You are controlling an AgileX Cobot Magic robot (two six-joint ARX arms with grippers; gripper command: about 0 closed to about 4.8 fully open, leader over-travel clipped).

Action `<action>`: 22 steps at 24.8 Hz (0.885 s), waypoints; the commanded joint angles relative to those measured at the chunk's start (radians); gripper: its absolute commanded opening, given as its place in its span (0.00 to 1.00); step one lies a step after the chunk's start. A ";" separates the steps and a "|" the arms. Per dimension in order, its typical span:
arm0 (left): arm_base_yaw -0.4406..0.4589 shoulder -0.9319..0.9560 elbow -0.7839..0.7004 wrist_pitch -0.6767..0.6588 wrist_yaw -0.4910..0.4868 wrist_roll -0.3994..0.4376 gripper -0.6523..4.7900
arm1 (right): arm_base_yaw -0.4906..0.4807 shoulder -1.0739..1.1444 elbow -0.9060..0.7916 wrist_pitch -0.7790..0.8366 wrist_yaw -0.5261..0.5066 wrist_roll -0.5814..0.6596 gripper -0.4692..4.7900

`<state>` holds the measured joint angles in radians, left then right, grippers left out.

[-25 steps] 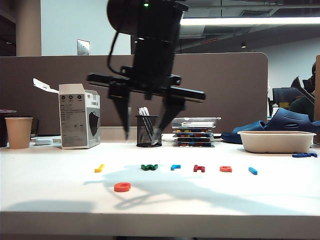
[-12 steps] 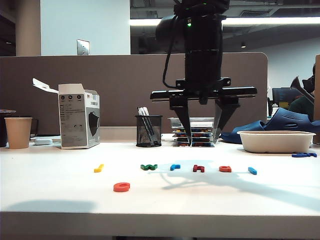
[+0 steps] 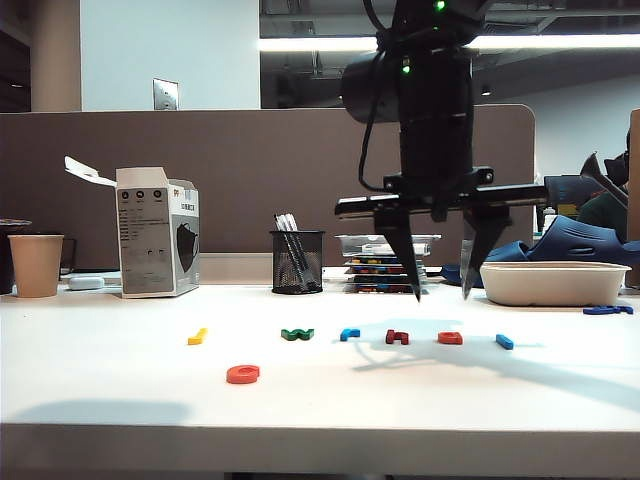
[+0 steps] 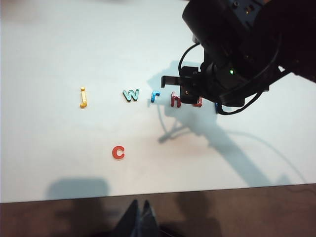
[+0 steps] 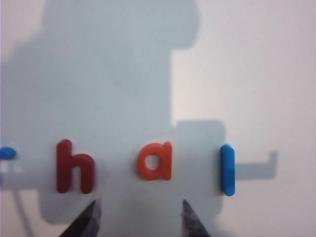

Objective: Select the appropriate letters from the row of letter magnets placed on the table to arrange into the word "car".

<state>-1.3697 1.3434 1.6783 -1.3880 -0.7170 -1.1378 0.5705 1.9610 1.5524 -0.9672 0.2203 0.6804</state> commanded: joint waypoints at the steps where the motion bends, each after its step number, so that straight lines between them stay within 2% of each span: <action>1: 0.000 -0.003 0.001 0.002 -0.003 0.001 0.11 | -0.004 -0.004 -0.039 0.036 -0.017 0.005 0.49; 8: 0.000 -0.003 0.001 0.002 -0.003 0.001 0.11 | -0.029 -0.002 -0.066 0.109 -0.045 -0.005 0.49; 17: 0.000 -0.003 0.001 0.002 -0.003 0.001 0.11 | -0.056 0.005 -0.067 0.116 -0.096 -0.087 0.49; 22: 0.000 -0.003 0.001 0.002 -0.003 0.001 0.11 | -0.056 0.018 -0.068 0.133 -0.108 -0.087 0.49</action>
<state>-1.3697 1.3434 1.6783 -1.3880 -0.7170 -1.1378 0.5137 1.9842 1.4837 -0.8513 0.1120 0.5968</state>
